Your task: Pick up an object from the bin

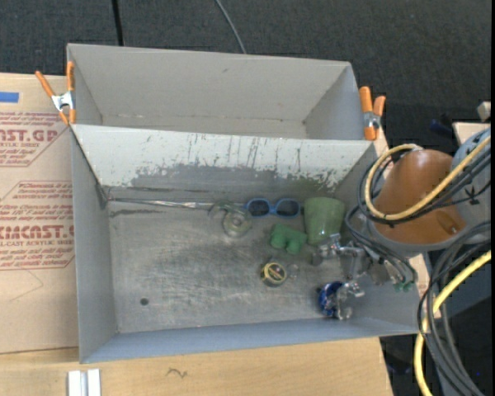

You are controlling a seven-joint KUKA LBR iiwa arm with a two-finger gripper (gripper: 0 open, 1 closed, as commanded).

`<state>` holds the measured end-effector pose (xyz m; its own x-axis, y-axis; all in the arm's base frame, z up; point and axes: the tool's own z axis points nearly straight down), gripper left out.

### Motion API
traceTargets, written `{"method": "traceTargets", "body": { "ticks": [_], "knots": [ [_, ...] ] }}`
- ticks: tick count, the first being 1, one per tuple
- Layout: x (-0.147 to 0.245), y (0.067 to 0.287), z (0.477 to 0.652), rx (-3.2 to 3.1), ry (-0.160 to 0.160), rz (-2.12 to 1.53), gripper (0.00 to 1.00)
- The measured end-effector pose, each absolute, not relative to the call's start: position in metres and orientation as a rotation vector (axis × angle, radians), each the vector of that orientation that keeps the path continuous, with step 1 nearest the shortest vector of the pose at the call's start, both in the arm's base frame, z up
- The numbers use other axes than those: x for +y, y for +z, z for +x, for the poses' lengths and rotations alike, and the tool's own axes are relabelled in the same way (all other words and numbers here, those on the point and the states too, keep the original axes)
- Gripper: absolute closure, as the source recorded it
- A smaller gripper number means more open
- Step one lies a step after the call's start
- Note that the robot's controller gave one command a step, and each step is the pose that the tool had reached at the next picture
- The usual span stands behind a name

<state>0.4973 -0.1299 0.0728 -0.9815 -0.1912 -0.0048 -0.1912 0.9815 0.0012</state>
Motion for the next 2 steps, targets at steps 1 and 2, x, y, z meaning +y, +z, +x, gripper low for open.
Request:
{"method": "traceTargets", "body": {
  "ticks": [1,2],
  "knots": [
    [-0.131,0.075,0.496,3.13,0.0,-0.306,1.0],
    [-0.147,0.237,0.516,3.08,-0.007,-0.562,1.0]
  ]
}}
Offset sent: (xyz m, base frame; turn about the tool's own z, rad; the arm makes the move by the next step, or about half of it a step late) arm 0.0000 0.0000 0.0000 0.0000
